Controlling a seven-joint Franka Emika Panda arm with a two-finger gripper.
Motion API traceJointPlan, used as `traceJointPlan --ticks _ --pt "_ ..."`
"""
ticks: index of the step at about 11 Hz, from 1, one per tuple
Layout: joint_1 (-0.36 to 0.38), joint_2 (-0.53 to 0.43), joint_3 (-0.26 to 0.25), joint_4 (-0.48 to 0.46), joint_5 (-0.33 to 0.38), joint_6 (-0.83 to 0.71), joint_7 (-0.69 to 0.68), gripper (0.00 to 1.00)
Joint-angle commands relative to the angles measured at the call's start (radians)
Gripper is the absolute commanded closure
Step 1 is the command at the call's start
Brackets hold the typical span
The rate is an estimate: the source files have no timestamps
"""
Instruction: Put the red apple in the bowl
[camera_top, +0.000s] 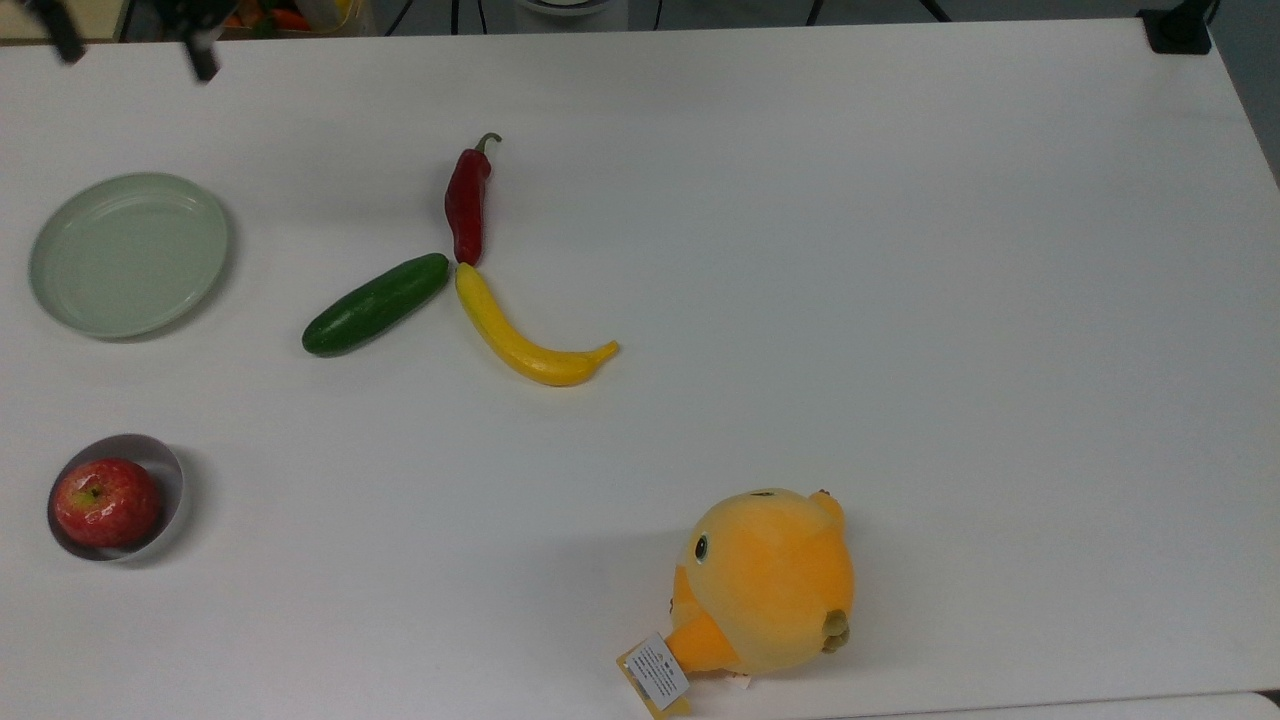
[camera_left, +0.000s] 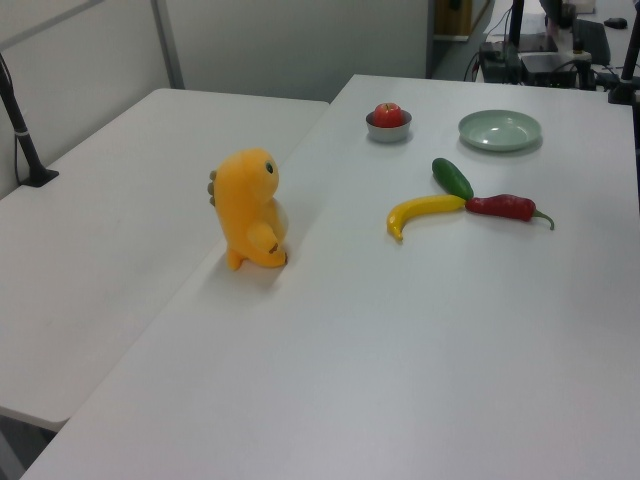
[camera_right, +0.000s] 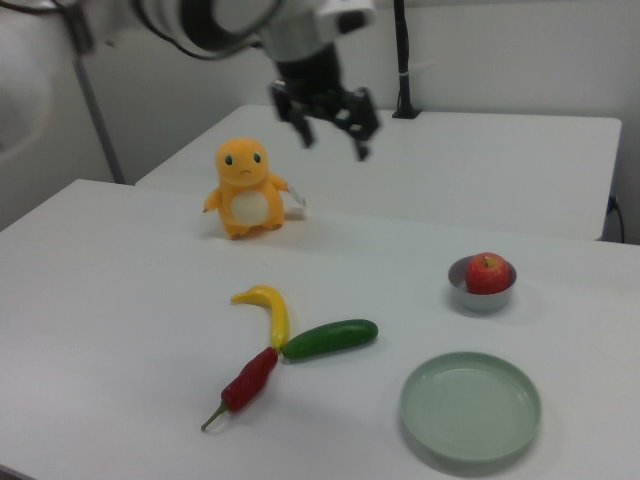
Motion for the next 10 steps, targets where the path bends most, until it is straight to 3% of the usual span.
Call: traceJointPlan --ticks 1,4,6,8,10 --pt "0.094 -0.178 -0.004 -0.126 0.042 -0.214 0.144 0.00" --pt "0.247 -0.298 -0.001 -0.272 0.040 -0.262 0.256 0.00" --pt "0.324 -0.323 0.007 -0.341 0.040 -0.250 0.263 0.00" --pt "0.338 -0.341 0.053 -0.401 0.028 -0.232 0.254 0.00" --pt "0.355 -0.360 0.050 -0.461 0.023 -0.140 0.223 0.00"
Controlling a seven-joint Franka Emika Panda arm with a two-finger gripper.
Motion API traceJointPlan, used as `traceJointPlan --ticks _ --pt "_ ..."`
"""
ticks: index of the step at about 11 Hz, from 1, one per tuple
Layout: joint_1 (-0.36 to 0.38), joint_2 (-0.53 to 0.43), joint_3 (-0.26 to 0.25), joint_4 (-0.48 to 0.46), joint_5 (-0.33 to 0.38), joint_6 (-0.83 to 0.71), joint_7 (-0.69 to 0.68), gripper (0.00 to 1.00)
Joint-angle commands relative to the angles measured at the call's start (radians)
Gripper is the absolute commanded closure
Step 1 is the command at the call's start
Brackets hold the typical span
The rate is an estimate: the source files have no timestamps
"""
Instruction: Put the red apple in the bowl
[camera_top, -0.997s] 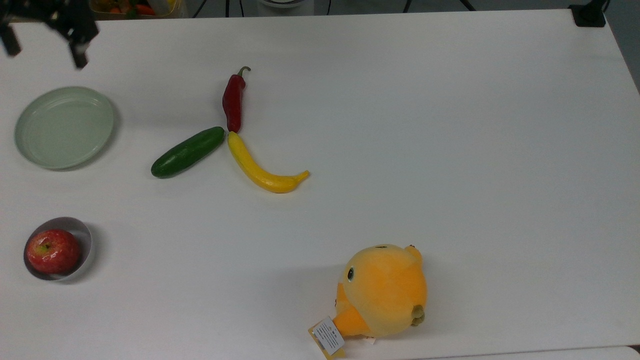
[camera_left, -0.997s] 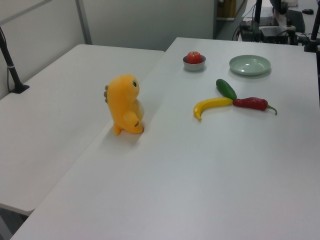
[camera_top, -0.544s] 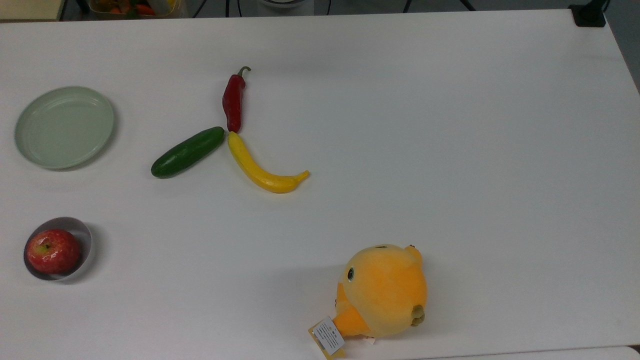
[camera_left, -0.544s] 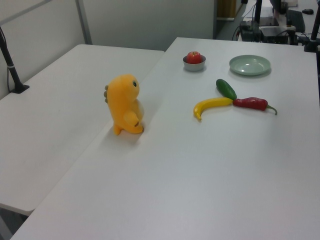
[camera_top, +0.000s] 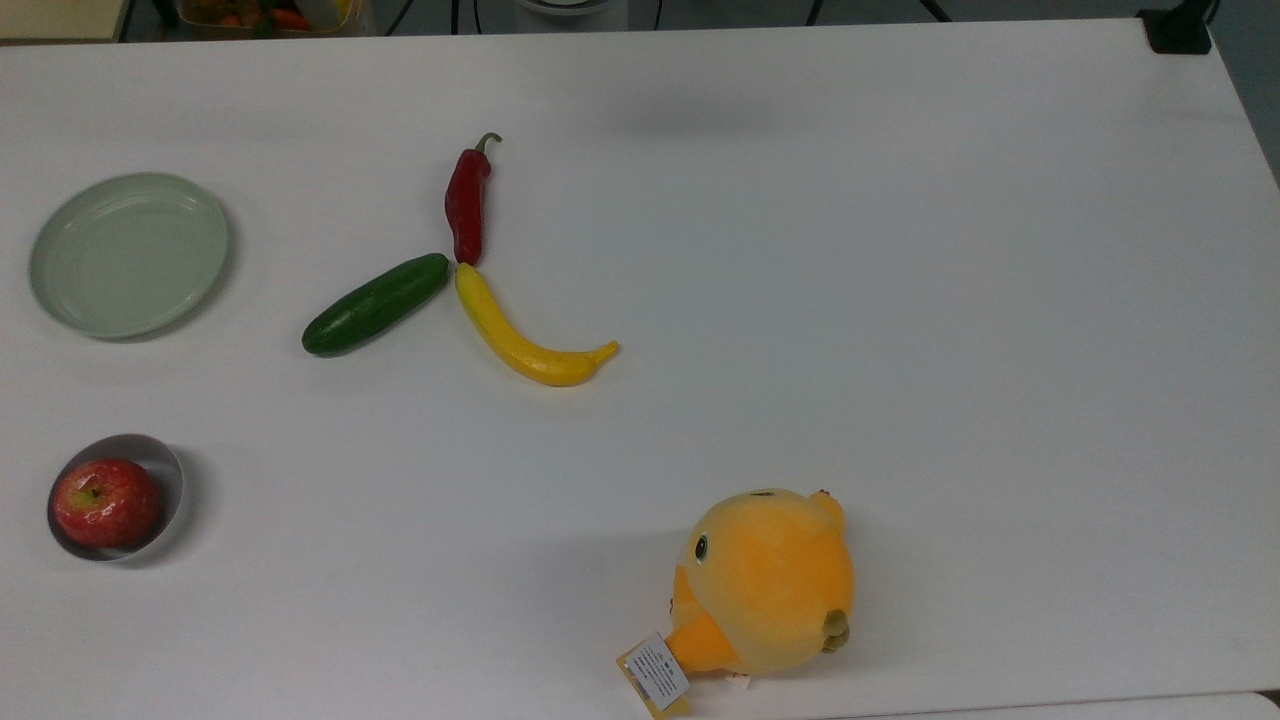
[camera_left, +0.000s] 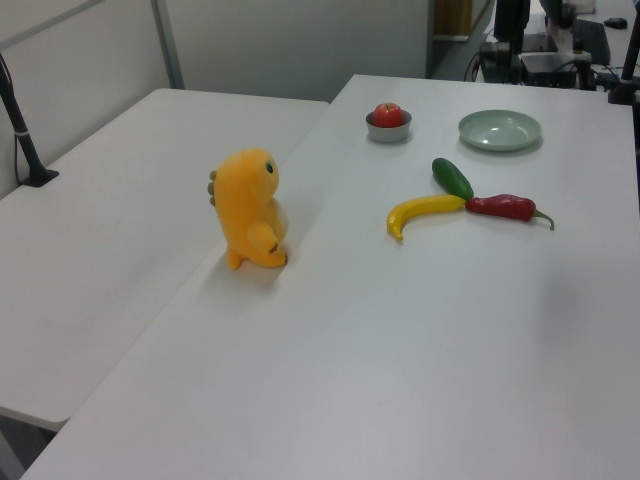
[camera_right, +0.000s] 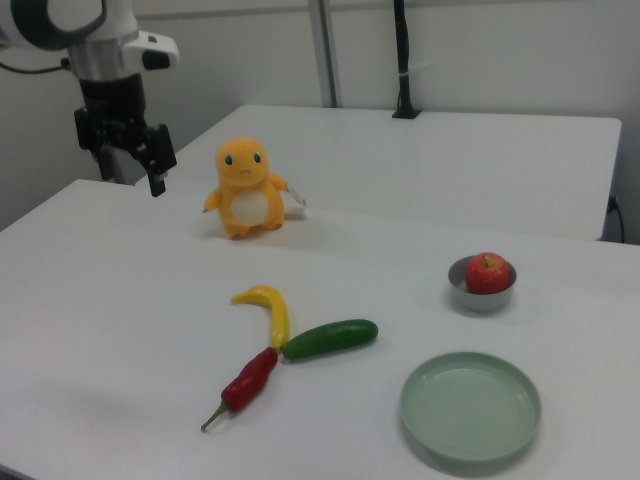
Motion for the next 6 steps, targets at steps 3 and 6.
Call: traceJointPlan --ticks 3,6 --pt "0.022 -0.035 -0.024 -0.107 -0.024 0.156 -0.142 0.00" --pt "0.024 -0.002 -0.074 -0.089 -0.034 0.236 -0.223 0.00"
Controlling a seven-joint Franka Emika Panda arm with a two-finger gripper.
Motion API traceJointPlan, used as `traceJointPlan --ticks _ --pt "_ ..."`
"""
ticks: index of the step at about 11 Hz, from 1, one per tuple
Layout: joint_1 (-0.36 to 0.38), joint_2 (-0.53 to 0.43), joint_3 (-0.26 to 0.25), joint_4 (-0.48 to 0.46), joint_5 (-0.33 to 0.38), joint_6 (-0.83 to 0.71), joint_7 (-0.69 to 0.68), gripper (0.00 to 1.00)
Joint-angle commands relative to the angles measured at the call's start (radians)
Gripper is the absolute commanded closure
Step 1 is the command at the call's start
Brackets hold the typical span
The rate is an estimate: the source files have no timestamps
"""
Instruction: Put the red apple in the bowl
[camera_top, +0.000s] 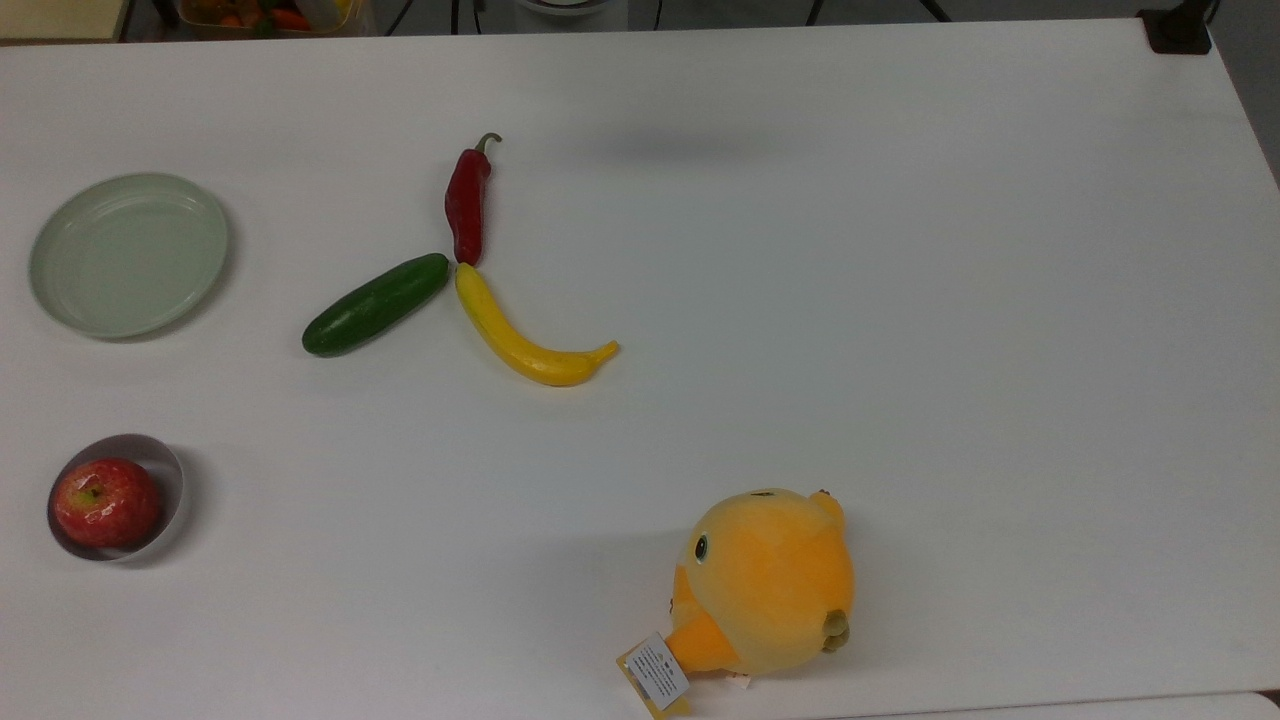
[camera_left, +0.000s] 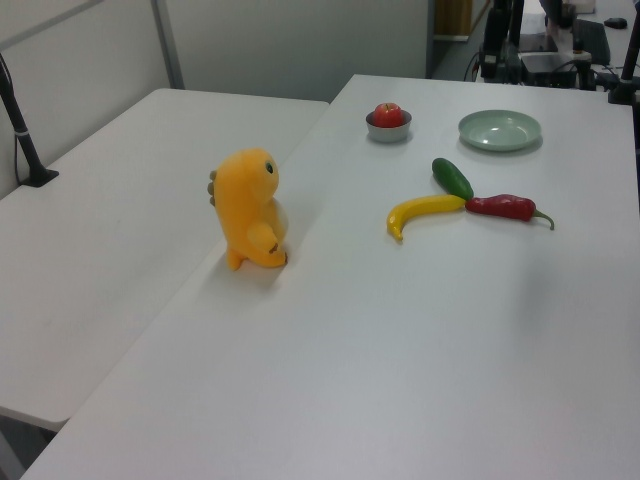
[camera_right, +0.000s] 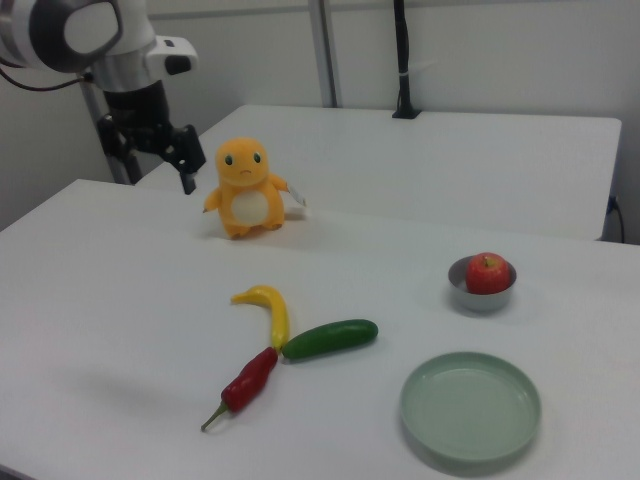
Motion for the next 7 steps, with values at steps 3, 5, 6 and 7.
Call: traceJointPlan --ticks 3,5,6,7 --pt "0.011 0.027 -0.059 0.011 -0.013 0.051 -0.062 0.00" --pt "0.011 0.025 -0.059 0.013 -0.013 0.049 -0.057 0.00" --pt "0.009 0.028 -0.060 0.014 -0.013 0.051 -0.057 0.00" --pt "0.011 0.027 -0.059 0.014 -0.013 0.048 -0.059 0.00"
